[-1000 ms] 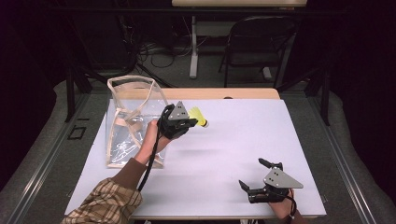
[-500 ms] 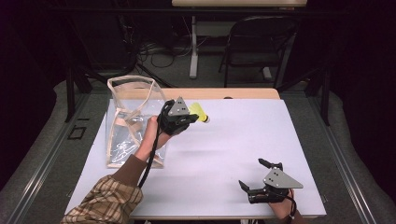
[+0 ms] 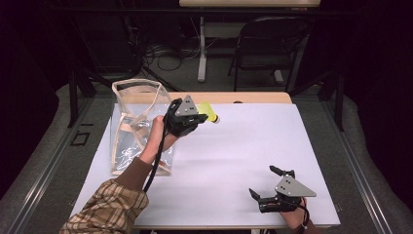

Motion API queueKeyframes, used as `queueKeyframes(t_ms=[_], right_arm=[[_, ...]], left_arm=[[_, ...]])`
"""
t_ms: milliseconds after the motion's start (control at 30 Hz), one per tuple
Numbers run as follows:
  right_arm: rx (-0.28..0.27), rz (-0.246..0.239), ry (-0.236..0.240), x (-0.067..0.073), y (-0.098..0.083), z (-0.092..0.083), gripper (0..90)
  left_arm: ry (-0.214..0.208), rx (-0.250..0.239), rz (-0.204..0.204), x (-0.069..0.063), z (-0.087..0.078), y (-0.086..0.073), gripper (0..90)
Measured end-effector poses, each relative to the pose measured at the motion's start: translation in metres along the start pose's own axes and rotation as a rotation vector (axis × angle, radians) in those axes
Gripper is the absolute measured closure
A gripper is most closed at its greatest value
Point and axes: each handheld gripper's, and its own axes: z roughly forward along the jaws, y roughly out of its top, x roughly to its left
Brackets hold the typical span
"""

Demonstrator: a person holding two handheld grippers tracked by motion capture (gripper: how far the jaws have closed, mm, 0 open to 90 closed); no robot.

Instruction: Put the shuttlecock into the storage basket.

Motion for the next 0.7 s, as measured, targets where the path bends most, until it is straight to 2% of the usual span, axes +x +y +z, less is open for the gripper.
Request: queueKeyframes(t_ms=[333, 700], right_arm=[[0.005, 0.003, -0.004, 0.0, -0.001, -0.001, 0.0], [0.002, 0.007, -0.003, 0.0, -0.001, -0.001, 0.0]], left_arm=[[-0.001, -0.01, -0.007, 0.005, 0.0, 0.004, 89.9], [0.007, -0.017, 0.011, 0.01, -0.002, 0.015, 89.8]])
